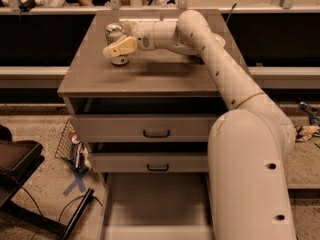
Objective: Pick 7up can from bottom drawer and place on counter
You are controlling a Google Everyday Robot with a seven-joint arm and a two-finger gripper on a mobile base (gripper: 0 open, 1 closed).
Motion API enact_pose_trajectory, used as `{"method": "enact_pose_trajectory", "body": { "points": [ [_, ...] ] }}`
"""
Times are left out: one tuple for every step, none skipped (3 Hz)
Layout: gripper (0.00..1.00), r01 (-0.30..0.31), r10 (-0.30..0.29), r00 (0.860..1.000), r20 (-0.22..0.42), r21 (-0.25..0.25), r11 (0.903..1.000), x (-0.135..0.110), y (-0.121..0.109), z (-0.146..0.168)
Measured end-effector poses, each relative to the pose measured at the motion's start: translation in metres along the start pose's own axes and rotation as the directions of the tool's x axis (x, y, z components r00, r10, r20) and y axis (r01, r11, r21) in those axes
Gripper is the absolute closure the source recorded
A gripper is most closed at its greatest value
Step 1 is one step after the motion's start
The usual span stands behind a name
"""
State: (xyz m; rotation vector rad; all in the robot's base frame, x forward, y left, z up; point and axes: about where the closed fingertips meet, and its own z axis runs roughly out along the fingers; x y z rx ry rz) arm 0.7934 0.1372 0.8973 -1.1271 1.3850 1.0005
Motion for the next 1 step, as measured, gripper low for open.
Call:
{"method": "enact_pose_trajectory", "body": {
  "points": [
    [0.0, 0.0, 0.0, 1.0, 0.0, 0.0, 1.0, 0.0, 0.0, 0.0]
  ]
}}
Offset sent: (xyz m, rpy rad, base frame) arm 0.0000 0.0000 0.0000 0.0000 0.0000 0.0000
